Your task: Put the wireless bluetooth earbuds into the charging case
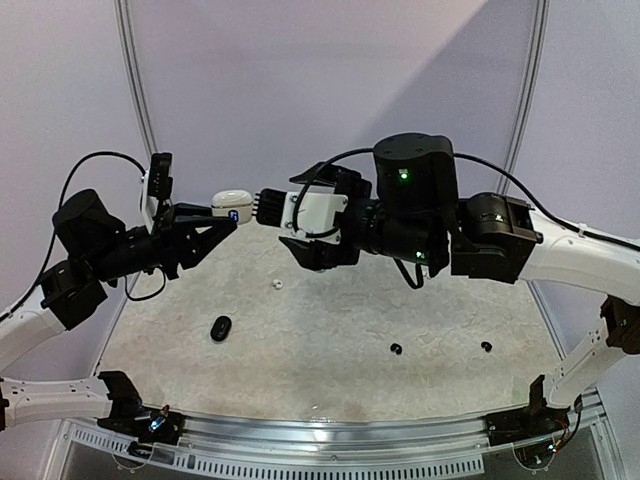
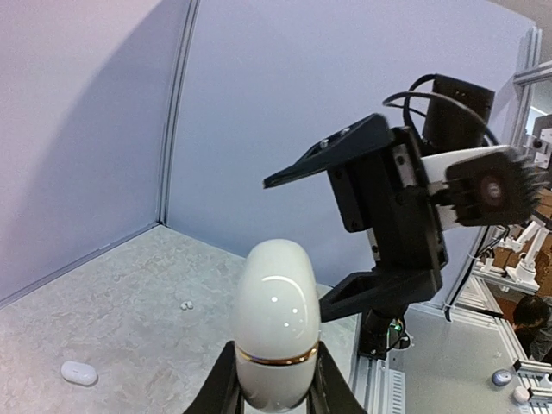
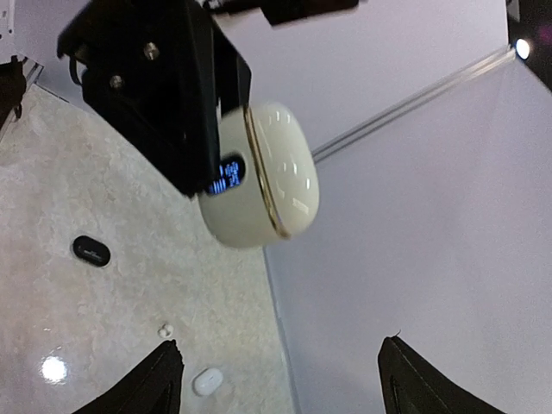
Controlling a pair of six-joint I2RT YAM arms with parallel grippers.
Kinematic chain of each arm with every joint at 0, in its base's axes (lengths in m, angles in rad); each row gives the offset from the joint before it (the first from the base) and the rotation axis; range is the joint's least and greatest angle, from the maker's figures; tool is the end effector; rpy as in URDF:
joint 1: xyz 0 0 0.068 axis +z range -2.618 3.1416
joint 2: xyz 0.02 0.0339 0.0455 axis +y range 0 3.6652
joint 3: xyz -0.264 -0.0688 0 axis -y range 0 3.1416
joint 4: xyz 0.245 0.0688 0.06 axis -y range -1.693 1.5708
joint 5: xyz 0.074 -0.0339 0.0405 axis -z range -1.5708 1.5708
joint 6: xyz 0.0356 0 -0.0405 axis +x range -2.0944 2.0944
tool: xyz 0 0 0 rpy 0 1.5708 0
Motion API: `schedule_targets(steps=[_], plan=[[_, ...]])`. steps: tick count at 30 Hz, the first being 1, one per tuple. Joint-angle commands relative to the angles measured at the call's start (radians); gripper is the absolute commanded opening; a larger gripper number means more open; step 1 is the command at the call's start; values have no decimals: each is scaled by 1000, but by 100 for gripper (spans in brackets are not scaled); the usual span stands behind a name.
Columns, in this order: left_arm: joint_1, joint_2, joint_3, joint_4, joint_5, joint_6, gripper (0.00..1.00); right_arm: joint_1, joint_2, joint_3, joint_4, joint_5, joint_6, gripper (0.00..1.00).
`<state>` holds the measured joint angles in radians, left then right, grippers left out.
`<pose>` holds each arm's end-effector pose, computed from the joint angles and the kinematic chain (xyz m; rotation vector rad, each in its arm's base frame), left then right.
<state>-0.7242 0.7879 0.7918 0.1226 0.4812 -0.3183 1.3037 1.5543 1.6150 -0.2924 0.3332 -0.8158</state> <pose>0.1264 -0.1338 0.3749 0.7198 1.4009 -1.1805 0.1066 0.3454 0.4275 -1.4320 1.0737 0.0497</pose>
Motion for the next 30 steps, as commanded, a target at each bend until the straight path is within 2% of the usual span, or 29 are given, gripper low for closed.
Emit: schedule_targets(steps=[1,4,8,16,21,26,30], plan=[[12,7,20,23,-8,-48,0,46,30,24,193,-56,-249,80],[12,7,26,19,-6,-44,0,45,68,37,230,-92,-298,81],[12,6,28,18,-4,-40,0,45,100,81,170,-127,-317,81],[12,6,25,29,3,-37,0,46,166,122,224,-87,-373,79],[12,6,24,30,5,-34,0,45,182,126,244,-90,-383,73],[12,4,23,32,10,-32,0,38,193,115,276,-27,-410,69],[12,5,20,37,12,-33,0,35,200,114,315,-10,-428,59]])
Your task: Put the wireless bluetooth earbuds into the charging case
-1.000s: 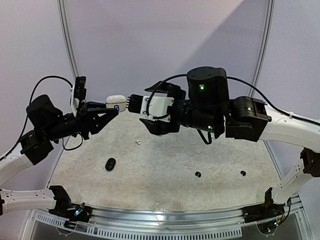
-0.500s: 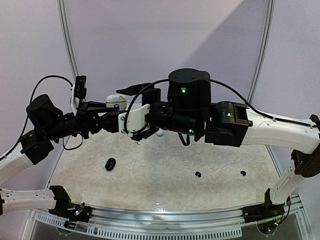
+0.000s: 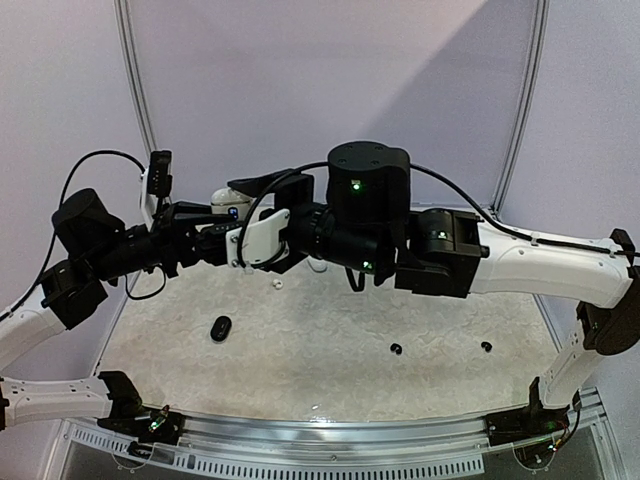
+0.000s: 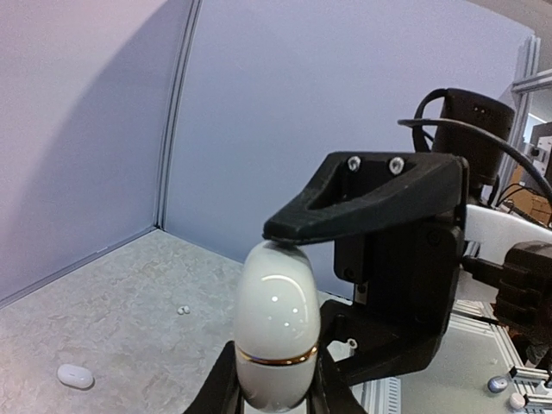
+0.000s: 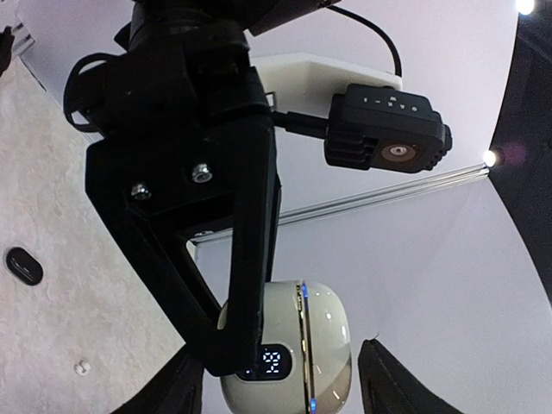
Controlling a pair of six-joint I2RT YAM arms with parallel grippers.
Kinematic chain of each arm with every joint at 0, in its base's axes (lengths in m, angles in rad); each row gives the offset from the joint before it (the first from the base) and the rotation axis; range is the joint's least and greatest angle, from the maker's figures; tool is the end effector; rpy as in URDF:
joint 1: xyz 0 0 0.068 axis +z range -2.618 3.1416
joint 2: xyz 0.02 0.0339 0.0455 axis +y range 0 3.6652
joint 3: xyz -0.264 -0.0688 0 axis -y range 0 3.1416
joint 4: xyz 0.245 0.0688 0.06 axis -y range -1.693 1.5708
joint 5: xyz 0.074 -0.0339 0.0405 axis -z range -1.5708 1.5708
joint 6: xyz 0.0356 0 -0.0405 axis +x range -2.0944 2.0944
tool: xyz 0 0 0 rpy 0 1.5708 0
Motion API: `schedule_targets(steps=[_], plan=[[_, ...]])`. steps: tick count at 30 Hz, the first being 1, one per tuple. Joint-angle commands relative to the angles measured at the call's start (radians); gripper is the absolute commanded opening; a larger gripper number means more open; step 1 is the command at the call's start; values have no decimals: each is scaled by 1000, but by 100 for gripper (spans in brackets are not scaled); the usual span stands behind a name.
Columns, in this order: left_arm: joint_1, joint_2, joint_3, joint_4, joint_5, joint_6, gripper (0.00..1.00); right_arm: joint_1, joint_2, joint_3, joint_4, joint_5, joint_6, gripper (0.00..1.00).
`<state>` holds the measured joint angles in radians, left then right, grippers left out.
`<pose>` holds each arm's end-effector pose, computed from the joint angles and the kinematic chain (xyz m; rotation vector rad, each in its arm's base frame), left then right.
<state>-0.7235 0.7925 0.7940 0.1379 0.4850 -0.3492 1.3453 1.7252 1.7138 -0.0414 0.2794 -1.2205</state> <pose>0.1269 -0.1343 0.3765 0.7022 1.4020 -1.2071 0.1022 0.4017 0.4259 -1.4817 0.6626 -0.1306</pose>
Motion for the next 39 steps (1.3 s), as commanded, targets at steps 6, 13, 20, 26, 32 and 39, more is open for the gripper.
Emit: schedule_targets(steps=[6,13,20,26,32,39], plan=[[12,5,20,19,27,-25,0,-8,41,16,71,48,-48,52],[12,22,28,26,48,-30,0,-23,46,5,110,68,-79,61],[12,22,31,23,63,-16,0,-26,35,-3,98,57,-87,42],[12,17,21,21,50,-17,0,-22,33,-6,89,44,-84,24],[12,7,7,23,2,-7,25,-23,33,-3,80,54,-37,19],[21,-24,-9,-2,-141,98,99,-59,-4,-47,65,95,151,16]])
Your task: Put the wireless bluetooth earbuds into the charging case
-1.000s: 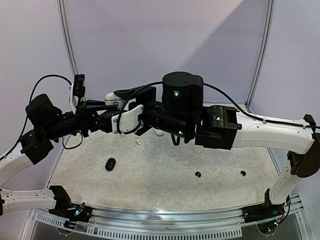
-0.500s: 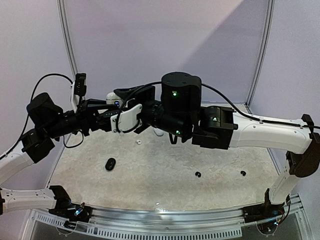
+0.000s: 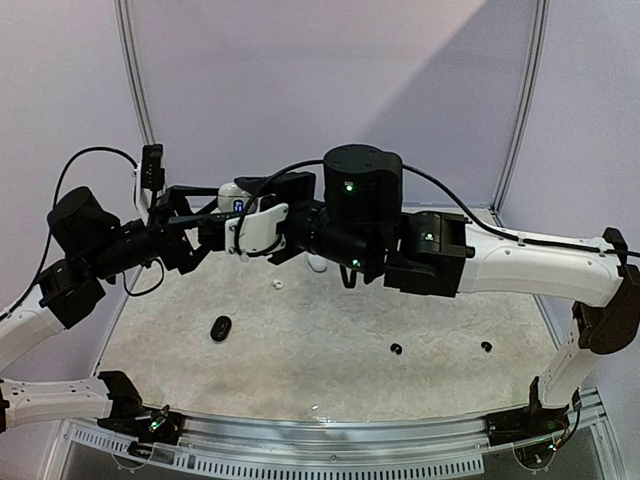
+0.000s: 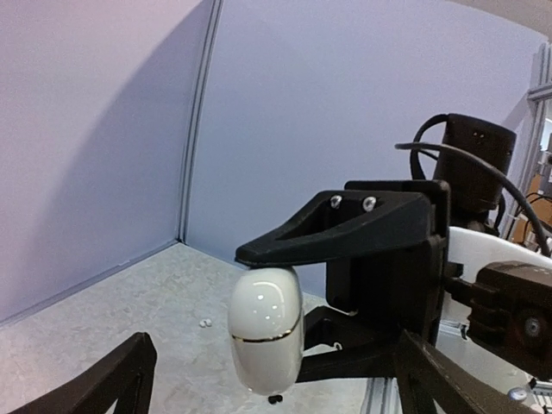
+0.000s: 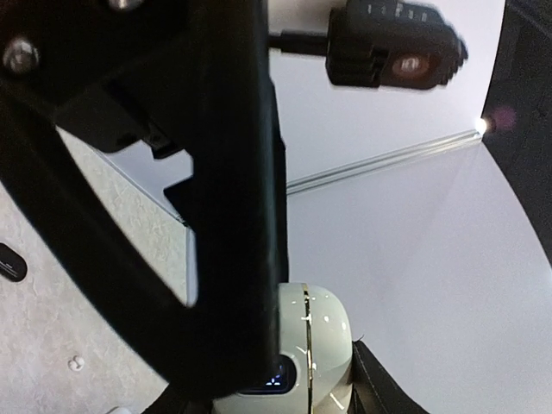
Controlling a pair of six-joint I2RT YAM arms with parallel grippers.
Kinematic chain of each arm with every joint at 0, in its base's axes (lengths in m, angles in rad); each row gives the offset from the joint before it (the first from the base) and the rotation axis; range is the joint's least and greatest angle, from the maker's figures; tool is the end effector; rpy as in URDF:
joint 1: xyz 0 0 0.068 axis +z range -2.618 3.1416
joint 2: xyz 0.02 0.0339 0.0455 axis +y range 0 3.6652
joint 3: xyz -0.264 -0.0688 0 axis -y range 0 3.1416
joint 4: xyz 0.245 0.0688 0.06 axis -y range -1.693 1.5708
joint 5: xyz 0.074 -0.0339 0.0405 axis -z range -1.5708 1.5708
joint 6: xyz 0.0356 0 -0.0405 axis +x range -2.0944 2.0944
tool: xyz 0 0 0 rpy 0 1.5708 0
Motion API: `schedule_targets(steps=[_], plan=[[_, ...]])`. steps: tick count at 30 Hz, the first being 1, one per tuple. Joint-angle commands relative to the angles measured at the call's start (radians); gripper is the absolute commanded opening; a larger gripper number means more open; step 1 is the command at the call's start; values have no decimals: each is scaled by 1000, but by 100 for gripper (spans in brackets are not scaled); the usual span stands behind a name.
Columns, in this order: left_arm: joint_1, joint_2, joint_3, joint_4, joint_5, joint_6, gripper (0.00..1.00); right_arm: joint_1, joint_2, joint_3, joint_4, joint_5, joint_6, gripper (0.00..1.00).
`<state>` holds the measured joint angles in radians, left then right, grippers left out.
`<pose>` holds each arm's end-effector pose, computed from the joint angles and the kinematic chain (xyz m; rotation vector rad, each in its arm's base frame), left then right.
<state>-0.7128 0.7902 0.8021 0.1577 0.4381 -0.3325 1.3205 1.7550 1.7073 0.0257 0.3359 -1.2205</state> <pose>0.1287 -0.1312 0.3819 0.6602 1.3729 -1.1560 0.1163 0.4074 0.4189 -1.4257 0.7146 -0.1895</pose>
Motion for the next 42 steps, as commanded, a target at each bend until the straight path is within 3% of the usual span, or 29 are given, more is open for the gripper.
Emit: schedule_targets(steps=[1,6,10,12,17,23,32,36,39,42], plan=[[15,-26,-17,-32,-117,95,99,-46,-44,-51,-7,42,184,16],[38,-49,-38,-92,-261,156,99,-211,-81,-64,-217,30,549,16],[66,-62,-63,-133,-328,177,99,-403,-59,-86,-462,-13,998,16],[83,-67,-73,-149,-348,167,99,-483,-38,-133,-569,-21,1147,16],[124,-72,-101,-210,-386,110,99,-645,19,-299,-626,-139,1431,16],[173,-71,-117,-274,-434,76,99,-717,70,-455,-591,-162,1508,17],[203,-59,-124,-273,-460,62,99,-736,143,-558,-559,-196,1524,18],[208,-57,-128,-260,-460,61,99,-735,147,-568,-554,-218,1529,31],[208,-55,-130,-254,-455,61,99,-735,149,-557,-574,-216,1528,61],[209,-57,-132,-247,-451,71,99,-736,146,-516,-615,-193,1527,77]])
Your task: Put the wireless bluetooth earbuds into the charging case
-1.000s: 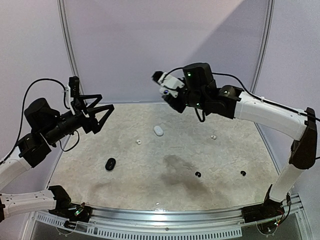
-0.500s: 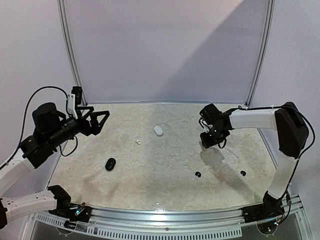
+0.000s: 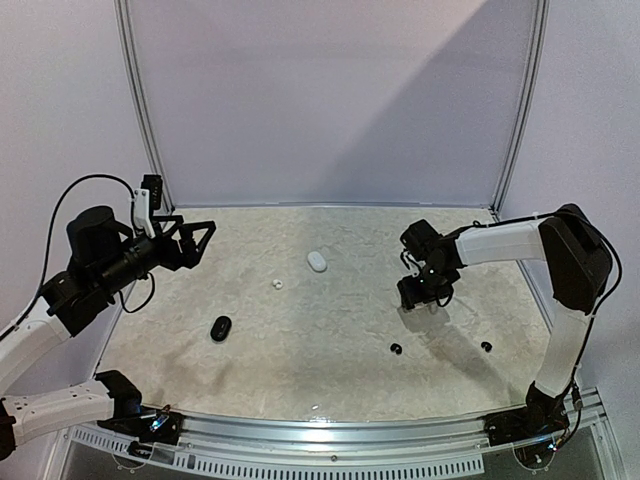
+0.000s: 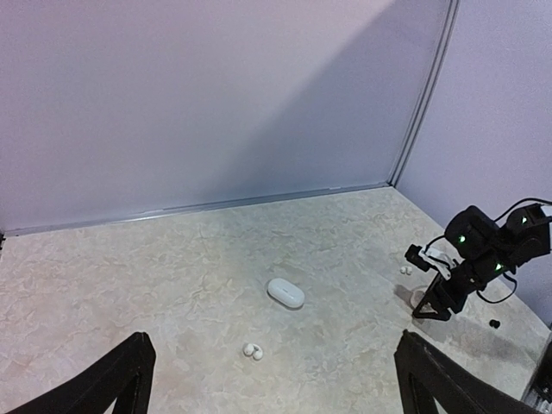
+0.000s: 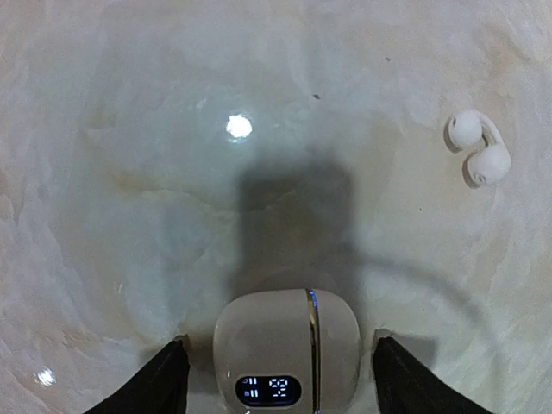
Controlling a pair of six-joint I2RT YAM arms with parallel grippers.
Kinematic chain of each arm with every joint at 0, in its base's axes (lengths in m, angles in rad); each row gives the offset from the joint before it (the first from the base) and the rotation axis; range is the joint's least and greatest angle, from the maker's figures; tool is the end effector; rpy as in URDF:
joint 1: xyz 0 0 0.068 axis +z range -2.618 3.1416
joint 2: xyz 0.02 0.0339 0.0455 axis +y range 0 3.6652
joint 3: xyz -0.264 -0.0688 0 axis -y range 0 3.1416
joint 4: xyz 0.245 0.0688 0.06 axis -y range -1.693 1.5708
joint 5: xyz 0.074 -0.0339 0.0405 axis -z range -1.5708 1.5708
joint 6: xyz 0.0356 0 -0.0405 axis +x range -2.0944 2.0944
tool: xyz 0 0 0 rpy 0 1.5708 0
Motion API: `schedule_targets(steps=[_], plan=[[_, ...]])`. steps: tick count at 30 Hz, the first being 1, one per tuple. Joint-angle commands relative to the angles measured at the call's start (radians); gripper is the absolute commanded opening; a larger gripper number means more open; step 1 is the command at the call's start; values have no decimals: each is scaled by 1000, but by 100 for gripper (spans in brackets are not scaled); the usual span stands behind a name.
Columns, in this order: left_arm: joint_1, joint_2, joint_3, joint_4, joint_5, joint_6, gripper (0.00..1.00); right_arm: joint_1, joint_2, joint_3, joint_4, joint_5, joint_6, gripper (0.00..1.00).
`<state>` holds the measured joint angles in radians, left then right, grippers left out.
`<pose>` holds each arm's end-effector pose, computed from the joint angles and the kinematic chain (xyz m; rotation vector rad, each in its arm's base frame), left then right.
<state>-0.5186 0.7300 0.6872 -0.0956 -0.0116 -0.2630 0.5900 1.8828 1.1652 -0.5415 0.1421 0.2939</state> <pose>0.1558 -0.0884 0.3239 0.2134 1.7293 -0.5684 0.3008 0.1953 0.1449 -0.3820 2.7739 0.0080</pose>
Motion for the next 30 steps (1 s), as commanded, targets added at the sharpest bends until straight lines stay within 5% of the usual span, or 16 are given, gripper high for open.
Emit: schedule_targets(steps=[1,4,12,20,30], plan=[[15,3,-18,11,-2,4,99,-5,17,49,-67,12,8,84],[17,2,-21,18,-3,8,99,-4,14,147,-134,30,-25,99],[22,12,-26,37,-1,16,99,91,119,534,-50,-75,-189,98],[43,9,-14,23,-1,41,99,129,534,1018,-48,-108,-91,92],[50,13,-36,54,4,33,98,191,723,1109,79,-35,-73,87]])
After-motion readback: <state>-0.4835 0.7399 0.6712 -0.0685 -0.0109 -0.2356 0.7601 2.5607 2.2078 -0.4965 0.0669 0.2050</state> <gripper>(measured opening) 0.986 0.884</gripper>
